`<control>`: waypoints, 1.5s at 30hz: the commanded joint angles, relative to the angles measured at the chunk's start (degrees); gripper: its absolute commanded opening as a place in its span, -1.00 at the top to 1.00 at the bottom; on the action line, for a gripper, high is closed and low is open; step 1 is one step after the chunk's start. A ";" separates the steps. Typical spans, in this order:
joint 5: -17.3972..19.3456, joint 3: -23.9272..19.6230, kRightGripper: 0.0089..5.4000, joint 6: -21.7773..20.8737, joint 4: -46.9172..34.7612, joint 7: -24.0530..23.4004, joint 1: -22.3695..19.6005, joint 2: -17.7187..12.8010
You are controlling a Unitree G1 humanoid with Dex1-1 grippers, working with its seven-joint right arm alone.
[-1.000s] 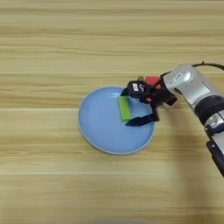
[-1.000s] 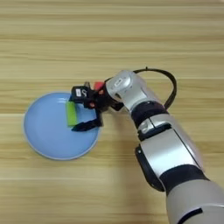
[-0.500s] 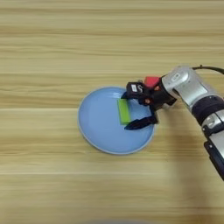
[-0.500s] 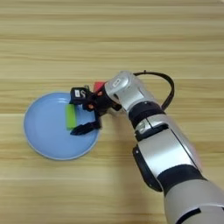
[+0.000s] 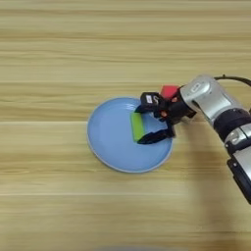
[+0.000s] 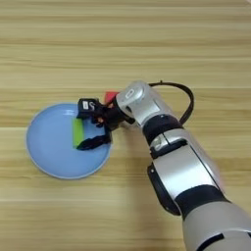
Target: Move the objects on the table
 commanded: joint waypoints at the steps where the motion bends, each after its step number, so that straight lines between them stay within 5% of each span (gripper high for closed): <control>1: -2.11 0.76 -0.68 1.10 0.14 -4.25 0.85 0.30; 7: 0.05 -0.90 -0.68 1.74 -2.55 -3.35 0.47 -0.08; 13: 5.05 -5.29 -0.68 4.89 -13.45 -0.07 0.55 -2.26; 26: 11.91 -13.47 -0.67 11.89 -31.45 2.32 7.54 -11.93; 45: 15.28 -19.75 -0.67 12.23 -33.04 1.58 14.90 -20.39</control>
